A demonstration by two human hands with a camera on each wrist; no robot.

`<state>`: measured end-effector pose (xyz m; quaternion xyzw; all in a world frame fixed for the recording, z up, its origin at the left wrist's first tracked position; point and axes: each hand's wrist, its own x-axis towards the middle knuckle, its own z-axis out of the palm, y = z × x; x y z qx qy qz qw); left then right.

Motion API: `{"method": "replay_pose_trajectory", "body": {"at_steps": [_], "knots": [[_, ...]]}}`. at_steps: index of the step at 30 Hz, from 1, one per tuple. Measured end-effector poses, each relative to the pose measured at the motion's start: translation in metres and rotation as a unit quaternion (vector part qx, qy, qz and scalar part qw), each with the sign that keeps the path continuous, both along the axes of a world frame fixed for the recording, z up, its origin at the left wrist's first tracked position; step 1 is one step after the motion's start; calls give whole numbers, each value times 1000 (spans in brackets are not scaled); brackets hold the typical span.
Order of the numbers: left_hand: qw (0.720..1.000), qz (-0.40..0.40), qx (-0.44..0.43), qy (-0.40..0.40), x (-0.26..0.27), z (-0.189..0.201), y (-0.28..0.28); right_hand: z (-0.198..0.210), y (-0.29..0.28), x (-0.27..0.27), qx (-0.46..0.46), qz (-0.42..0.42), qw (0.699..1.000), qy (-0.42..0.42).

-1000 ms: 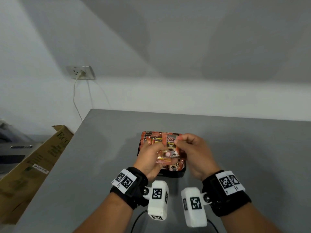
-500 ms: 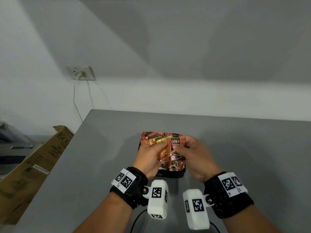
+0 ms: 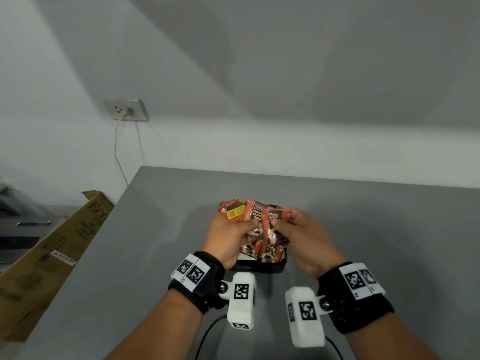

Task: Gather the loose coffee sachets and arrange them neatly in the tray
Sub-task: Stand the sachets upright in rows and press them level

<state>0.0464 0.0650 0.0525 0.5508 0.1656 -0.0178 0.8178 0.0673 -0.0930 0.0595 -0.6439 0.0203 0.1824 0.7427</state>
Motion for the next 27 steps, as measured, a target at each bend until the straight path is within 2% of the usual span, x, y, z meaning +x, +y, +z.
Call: {"method": "replay_pose_trajectory", "body": {"at_steps": [2, 4, 6, 10, 16, 19, 21, 23, 25, 26, 27], "knots": [[1000, -20, -4, 2, -2, -1, -5, -1, 8, -1, -16, -23, 1000, 9], [997, -17, -71, 33, -3, -1, -3, -2, 7, 2, 13, -62, 998, 20], [992, -9, -112, 52, -3, -2, 4, -1, 3, 4, 47, -60, 997, 29], [997, -45, -56, 21, -6, -4, 9, 4, 0, 2, 76, 3, 996, 41], [994, -104, 37, -18, -10, -5, 4, -2, 6, 0, 32, 47, 997, 47], [994, -104, 20, -4, -9, -10, 4, -3, 6, -3, 29, 35, 999, 17], [993, -104, -45, 42, -9, -11, 5, 0, 3, -5, 31, -1, 999, -23], [984, -96, -109, 104, -9, -12, 11, 4, -5, -5, -85, 5, 986, -144], [983, -78, -112, 125, -8, -13, 15, 8, -13, -7, -216, 72, 943, -241], [987, -59, -93, 118, -7, -15, 16, 9, -17, -9, -250, 104, 929, -252], [991, -37, -76, 107, -7, -15, 16, 8, -21, -11, -258, 119, 928, -243]]}}
